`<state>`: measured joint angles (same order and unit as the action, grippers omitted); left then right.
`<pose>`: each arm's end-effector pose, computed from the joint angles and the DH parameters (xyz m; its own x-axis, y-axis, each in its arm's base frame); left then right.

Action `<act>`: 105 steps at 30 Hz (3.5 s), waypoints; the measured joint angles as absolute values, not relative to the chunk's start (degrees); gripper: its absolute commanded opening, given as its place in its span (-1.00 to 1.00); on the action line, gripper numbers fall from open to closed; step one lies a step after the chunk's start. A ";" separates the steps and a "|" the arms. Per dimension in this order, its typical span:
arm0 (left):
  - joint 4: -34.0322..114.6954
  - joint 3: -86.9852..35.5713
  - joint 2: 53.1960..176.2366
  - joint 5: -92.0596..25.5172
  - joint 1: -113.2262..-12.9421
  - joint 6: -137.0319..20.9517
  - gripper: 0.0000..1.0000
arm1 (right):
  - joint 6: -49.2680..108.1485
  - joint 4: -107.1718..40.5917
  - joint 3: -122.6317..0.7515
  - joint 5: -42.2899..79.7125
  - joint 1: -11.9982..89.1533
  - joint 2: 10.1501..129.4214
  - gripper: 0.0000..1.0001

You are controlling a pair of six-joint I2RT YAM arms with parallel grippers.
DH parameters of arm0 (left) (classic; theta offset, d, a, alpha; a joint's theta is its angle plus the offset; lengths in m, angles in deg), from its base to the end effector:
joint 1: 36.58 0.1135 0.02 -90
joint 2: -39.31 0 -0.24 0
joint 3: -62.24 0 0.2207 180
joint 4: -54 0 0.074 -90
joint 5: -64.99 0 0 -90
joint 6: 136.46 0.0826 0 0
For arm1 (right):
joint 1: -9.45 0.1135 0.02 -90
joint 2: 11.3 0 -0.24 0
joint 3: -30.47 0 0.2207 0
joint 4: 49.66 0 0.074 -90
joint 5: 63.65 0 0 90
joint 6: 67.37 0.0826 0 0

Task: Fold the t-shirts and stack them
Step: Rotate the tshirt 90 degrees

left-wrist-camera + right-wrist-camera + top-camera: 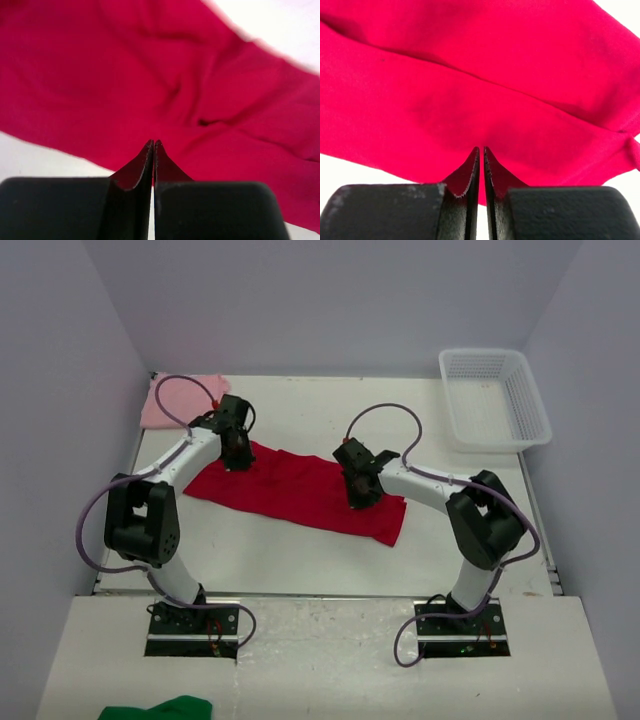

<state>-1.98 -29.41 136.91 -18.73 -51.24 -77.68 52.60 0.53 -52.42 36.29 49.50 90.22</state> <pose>0.3358 -0.0785 0.1908 -0.8346 -0.3142 -0.4524 -0.2699 0.9493 -0.1614 0.2642 0.2035 0.1333 -0.9111 -0.1231 -0.3934 -0.1511 0.9877 0.0411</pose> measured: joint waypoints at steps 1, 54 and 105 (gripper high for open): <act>-2.44 -27.49 136.91 -18.20 -51.24 -78.45 -1.00 | 52.60 0.53 -52.64 36.29 49.50 90.66 -0.87; -0.19 -63.40 173.48 -34.66 -60.99 -68.24 -1.00 | 69.06 -2.16 -52.59 31.78 78.25 94.33 -0.92; 16.53 -11.32 130.11 -40.10 -82.84 -77.44 -1.00 | 43.55 18.21 -108.61 3.50 30.33 126.06 -0.42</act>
